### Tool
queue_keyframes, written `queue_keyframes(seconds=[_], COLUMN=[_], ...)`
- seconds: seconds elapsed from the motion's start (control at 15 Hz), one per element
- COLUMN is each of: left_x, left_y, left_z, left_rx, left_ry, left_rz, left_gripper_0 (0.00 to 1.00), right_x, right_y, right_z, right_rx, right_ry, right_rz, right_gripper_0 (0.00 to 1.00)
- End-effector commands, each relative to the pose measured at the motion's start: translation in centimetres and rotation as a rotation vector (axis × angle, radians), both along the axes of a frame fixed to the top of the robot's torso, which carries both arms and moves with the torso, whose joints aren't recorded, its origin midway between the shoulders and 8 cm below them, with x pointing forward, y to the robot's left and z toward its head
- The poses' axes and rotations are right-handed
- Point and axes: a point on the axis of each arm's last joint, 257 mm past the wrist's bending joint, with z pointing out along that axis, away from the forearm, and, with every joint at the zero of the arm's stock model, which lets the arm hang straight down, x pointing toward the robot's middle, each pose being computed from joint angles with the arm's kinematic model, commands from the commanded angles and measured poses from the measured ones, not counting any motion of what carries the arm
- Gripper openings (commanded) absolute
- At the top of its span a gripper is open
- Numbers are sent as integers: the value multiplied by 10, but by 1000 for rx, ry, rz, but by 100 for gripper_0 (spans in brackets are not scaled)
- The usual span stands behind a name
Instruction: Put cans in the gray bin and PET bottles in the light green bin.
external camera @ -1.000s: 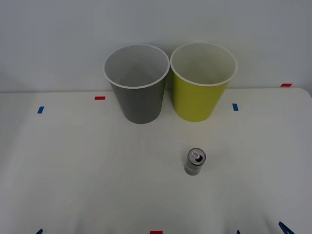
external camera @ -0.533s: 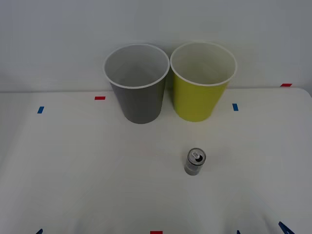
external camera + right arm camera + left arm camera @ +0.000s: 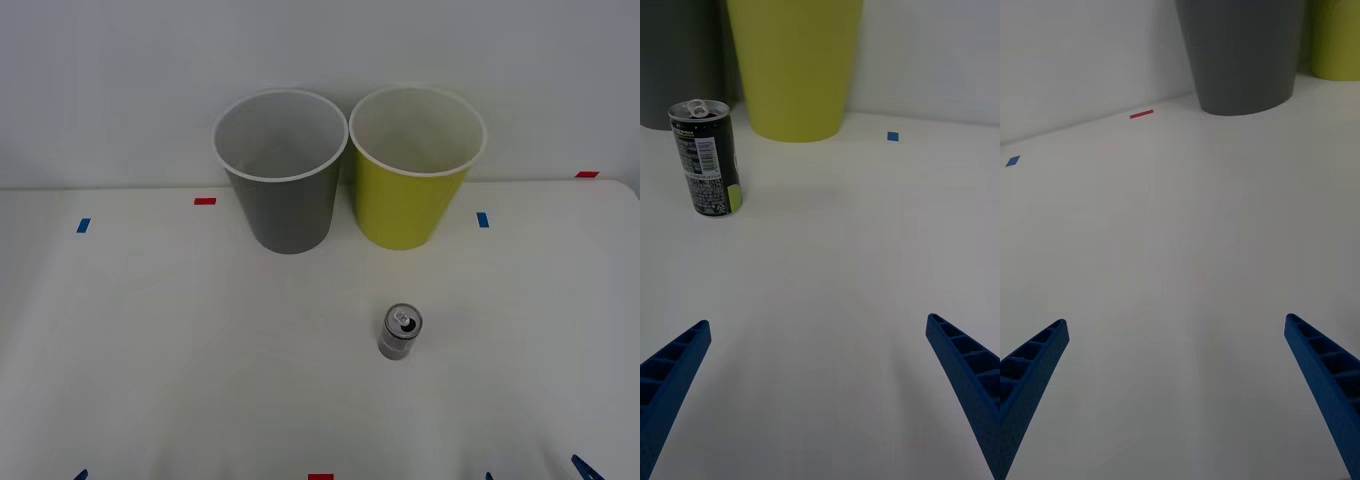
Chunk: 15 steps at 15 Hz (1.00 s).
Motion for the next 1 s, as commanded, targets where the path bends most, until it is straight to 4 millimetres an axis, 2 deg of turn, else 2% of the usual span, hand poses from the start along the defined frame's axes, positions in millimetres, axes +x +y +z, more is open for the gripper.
queue_keyframes(seconds=[0.07,1.0], left_x=[0,0], left_y=[0,0], left_z=[0,0], left_rx=[0,0], left_ry=[0,0], left_rz=[0,0], left_gripper_0=[100,100], right_x=[0,0], right_y=[0,0], right_z=[0,0], right_rx=[0,0], right_ry=[0,0], right_rz=[0,0], right_gripper_0=[100,100])
